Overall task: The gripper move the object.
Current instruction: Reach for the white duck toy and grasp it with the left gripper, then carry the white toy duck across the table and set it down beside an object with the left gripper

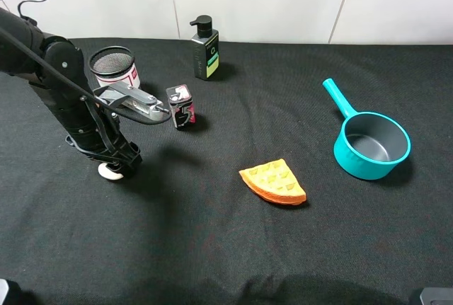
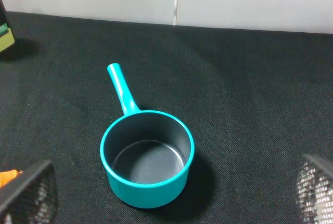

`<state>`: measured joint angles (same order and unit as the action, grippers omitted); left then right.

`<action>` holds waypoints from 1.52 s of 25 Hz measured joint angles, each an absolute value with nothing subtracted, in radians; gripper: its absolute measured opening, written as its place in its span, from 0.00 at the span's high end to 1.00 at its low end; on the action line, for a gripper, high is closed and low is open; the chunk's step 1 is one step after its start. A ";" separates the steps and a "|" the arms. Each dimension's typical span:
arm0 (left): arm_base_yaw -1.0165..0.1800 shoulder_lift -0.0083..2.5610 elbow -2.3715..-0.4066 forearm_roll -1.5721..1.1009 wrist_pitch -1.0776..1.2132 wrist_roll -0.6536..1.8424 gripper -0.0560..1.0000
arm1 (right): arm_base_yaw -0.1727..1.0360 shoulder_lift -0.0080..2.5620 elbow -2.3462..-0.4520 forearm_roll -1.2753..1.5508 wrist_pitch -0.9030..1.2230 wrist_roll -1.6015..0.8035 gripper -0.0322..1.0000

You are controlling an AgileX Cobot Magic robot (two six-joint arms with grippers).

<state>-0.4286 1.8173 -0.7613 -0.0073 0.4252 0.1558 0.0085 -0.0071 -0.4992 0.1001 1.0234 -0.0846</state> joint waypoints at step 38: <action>-0.429 1.817 -0.761 -0.007 0.453 0.125 0.49 | 0.009 -0.007 -0.499 0.100 1.023 -0.085 0.30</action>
<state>-0.4286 1.8173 -0.7613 -0.0073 0.4531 0.1252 0.0085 -0.0071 -0.4992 0.1001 1.0234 -0.0846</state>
